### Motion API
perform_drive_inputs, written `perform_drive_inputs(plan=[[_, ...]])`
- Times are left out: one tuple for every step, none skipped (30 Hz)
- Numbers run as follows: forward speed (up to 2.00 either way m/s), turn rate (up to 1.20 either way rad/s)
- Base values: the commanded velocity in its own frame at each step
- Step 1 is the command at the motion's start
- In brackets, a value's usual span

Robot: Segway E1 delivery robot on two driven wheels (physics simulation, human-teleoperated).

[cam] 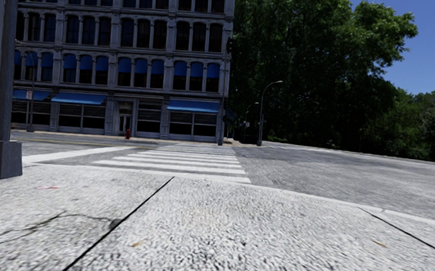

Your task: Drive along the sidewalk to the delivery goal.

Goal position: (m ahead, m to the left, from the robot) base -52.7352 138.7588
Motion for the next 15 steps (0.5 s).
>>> perform_drive_inputs(plan=[[1.74, 0.0], [1.73, 0.14], [1.73, 0.14], [1.71, 0.64], [1.7, 0.91], [1.7, 1.2], [1.69, 1.2], [1.69, 1.2], [1.69, 1.2], [1.69, 1.2], [1.69, 1.2], [1.69, 1.2], [1.69, 1.2], [1.69, 1.2], [1.69, 1.2]])
